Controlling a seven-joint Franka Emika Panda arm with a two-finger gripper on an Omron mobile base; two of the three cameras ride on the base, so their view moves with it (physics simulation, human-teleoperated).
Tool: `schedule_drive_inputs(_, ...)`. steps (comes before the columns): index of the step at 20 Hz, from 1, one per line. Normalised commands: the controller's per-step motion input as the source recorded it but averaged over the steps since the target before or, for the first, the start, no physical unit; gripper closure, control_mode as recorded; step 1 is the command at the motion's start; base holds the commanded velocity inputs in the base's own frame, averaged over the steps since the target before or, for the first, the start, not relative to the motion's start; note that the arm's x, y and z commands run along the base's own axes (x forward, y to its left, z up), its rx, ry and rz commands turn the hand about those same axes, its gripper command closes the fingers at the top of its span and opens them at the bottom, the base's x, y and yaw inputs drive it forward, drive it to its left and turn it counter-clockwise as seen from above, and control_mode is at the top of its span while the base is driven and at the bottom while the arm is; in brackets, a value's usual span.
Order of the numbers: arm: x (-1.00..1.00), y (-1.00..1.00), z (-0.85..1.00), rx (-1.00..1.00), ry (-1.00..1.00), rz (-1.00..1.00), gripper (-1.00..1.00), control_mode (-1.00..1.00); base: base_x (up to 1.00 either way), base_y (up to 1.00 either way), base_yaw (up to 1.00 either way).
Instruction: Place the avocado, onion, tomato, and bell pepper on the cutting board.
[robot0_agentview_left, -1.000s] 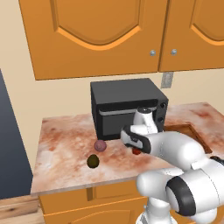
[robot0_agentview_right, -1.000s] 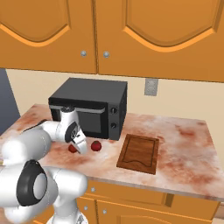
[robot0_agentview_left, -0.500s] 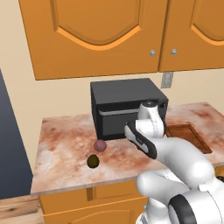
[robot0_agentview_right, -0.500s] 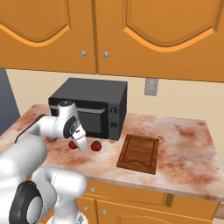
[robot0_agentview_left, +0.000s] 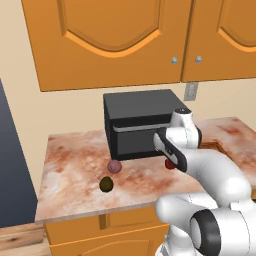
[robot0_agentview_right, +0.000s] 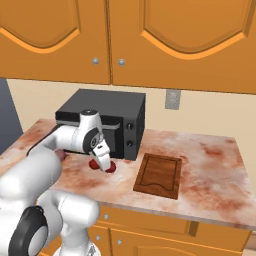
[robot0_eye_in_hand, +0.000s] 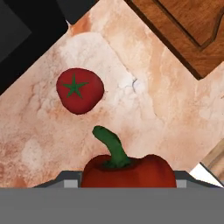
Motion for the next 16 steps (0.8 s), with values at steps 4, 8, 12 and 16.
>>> schedule_drive_inputs(4, 0.00, -0.63, 0.02, 0.00, 0.05, -0.06, 1.00, -1.00, 0.00, 0.00, 0.00)
schedule_drive_inputs(8, 0.03, -0.58, 0.07, 0.00, 0.02, -0.02, 1.00, -1.00, 0.00, 0.00, 0.00)
schedule_drive_inputs(12, 0.06, -0.53, 0.15, 0.00, 0.00, -0.01, 1.00, -1.00, 0.00, 0.00, 0.00)
schedule_drive_inputs(16, 0.15, -0.59, 0.13, 0.00, 0.00, 0.00, 1.00, -1.00, 0.00, 0.00, 0.00)
